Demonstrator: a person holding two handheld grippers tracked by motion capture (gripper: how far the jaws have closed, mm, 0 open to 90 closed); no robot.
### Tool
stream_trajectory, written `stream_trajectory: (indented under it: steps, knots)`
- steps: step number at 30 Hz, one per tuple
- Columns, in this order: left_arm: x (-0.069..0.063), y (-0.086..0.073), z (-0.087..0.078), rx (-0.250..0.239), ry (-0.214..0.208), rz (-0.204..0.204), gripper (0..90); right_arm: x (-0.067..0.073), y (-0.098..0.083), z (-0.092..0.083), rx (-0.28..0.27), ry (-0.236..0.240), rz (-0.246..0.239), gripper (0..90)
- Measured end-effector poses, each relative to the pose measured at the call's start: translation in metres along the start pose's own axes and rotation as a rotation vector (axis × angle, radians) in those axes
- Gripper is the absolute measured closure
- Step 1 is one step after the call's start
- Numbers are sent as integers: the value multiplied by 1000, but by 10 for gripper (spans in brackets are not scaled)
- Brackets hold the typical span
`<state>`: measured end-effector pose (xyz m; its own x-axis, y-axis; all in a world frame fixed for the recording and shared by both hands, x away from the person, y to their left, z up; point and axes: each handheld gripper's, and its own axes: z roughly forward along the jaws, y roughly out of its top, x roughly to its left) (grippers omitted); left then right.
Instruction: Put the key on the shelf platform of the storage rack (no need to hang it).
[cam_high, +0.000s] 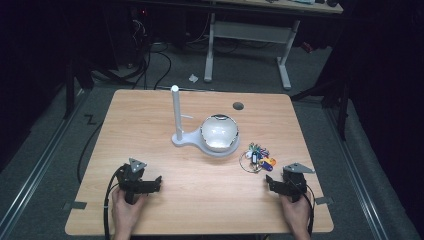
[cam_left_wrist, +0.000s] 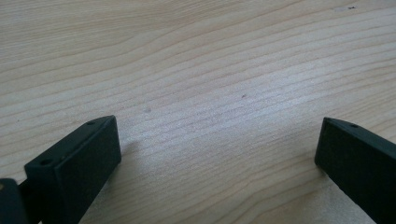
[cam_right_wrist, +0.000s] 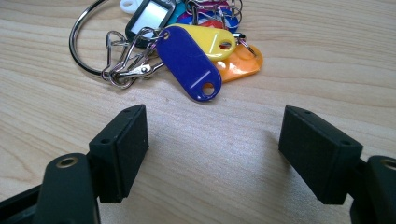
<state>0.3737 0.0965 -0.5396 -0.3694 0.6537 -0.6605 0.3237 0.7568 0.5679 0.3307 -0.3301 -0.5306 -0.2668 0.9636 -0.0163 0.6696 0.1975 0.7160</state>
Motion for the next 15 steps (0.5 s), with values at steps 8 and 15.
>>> stream_trajectory:
  steps: [8,15]
  knots:
    - [0,0,0,1,-2,3,5,0,0,0,1,2,-4,238]
    - [0,0,0,2,-3,4,5,1,1,1,5,6,-7,216]
